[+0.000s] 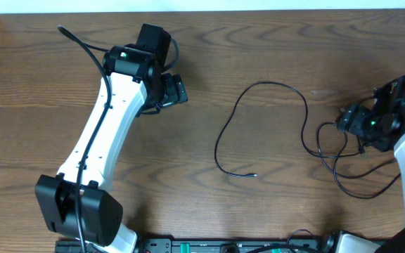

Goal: Untangle cables

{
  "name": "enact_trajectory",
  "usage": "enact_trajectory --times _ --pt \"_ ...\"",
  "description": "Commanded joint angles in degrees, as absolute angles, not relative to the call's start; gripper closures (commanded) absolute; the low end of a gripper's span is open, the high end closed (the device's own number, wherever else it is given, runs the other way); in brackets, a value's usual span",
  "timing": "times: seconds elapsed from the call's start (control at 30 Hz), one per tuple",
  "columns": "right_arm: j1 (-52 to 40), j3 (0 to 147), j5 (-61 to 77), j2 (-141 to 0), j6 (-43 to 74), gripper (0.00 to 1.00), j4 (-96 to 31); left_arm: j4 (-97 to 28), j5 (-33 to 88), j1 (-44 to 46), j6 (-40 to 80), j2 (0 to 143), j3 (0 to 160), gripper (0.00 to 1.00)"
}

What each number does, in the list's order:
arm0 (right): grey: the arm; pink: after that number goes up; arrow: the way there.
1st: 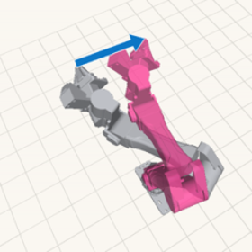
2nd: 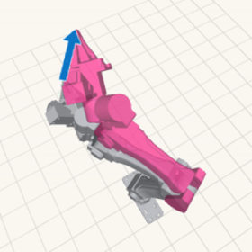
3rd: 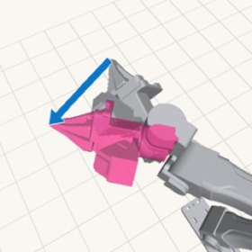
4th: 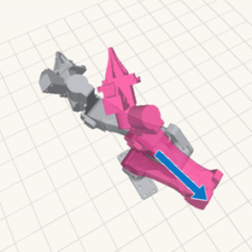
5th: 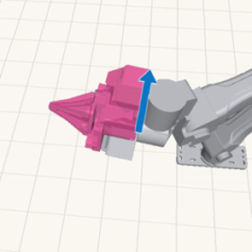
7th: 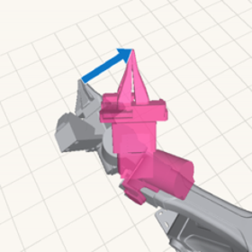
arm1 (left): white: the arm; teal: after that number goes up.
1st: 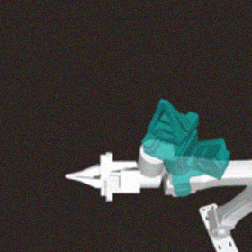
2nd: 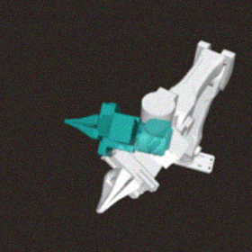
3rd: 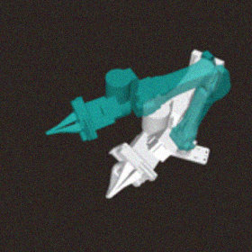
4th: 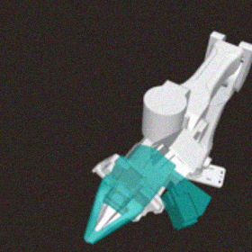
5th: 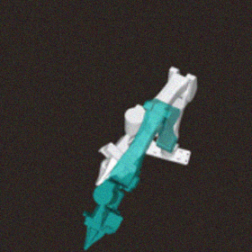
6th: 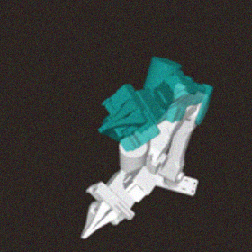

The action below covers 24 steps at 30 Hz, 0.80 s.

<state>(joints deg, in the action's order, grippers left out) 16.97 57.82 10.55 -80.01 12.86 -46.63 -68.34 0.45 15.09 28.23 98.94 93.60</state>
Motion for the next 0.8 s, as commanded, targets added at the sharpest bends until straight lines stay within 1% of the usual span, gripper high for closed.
enact_trajectory --times 0.0,0.27,0.43,0.47,0.5,0.53,0.57,0.6,0.63,0.77 --pt "16.8 54.5 9.8 -80.0 16.2 0.2 -44.9 -68.5 -0.5 14.8 27.7 98.5 94.0 0.02" --pt "16.8 44.8 13.5 -81.9 17.2 0.3 -32.7 -68.5 -0.5 14.8 27.7 98.5 94.0 0.02" --pt "16.8 39.5 15.3 -85.1 17.8 0.44 -23.0 -68.5 -0.5 14.8 27.7 98.5 94.0 0.02" --pt "16.8 39.1 15.9 -85.7 17.8 0.48 -22.0 -68.5 -0.5 14.8 27.7 98.5 94.0 0.02" --pt "16.8 38.9 16.5 -86.2 17.8 0.57 -21.1 -68.5 -0.5 14.8 27.7 98.5 94.0 0.02" --pt "16.8 38.9 16.9 -86.4 17.8 0.73 -20.4 -68.5 -0.5 14.8 27.7 98.5 94.0 0.02" --pt "16.8 38.9 17.1 -86.5 17.8 0.87 -19.6 -68.5 -0.5 14.8 27.7 98.5 94.0 0.02" --pt "16.8 39.2 17.2 -86.3 17.9 0.95 -19.2 -68.5 -0.5 14.8 27.7 98.5 94.0 0.02" --pt "16.8 39.8 17.3 -85.9 18.3 0.99 -19.4 -68.5 -0.5 14.8 27.7 98.5 94.0 0.02" --pt "16.8 43.8 22.9 -82.7 18.1 0.99 -22.3 -68.5 -0.5 14.8 27.7 98.5 94.0 0.02"
